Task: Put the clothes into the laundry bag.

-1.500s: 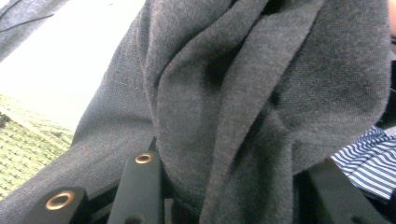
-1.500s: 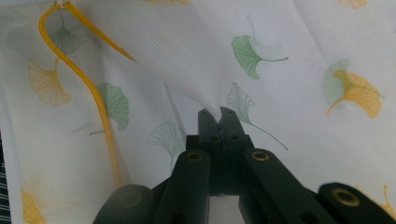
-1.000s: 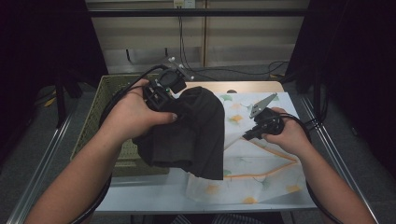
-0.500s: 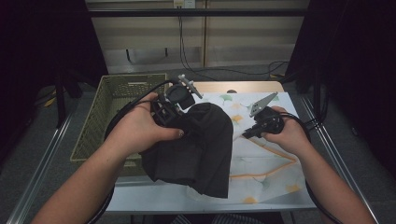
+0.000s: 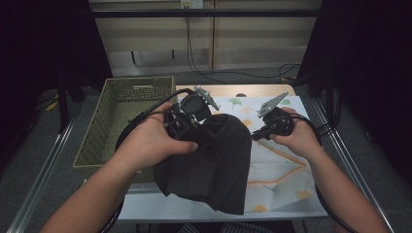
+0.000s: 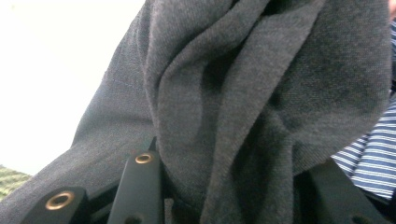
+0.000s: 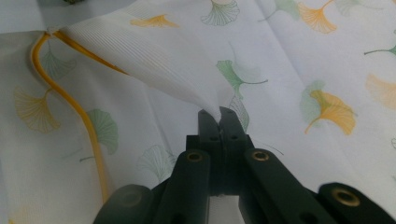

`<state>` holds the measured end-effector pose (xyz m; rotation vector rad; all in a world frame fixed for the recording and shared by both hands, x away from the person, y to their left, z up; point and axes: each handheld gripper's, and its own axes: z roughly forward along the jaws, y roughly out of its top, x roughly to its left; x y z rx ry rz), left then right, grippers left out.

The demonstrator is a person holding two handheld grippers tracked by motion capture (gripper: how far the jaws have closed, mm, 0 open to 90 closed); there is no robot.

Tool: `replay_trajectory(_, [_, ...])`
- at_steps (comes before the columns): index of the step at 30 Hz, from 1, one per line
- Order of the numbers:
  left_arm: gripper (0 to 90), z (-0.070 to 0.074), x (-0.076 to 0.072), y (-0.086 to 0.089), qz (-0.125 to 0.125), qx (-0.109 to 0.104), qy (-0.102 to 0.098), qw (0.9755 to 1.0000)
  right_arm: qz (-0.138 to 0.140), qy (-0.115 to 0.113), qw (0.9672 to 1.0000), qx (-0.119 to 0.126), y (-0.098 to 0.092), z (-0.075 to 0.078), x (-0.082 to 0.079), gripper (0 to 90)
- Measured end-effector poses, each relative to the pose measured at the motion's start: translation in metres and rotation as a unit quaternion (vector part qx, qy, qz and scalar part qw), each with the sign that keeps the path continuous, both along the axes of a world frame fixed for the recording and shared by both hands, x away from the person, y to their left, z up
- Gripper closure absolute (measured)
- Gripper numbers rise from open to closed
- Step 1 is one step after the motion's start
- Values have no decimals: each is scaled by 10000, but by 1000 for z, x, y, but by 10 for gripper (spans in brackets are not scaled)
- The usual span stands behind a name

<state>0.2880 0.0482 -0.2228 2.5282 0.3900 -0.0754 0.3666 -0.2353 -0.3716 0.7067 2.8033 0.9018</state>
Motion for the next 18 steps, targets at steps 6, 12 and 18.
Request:
replay_trajectory(6, [592,-4,-6,-10,-158,-20,43,9999,11,11,10000,9,0,-1,0,900])
replay_trajectory(12, [591,-11,-8,-21,-307,-42,107,9995,1,1,10000,18,0,-1,0,900])
replay_trajectory(18, [591,-20,-8,-31,-440,-115,211,9987,7,0,10000,30,1,-1,0,900])
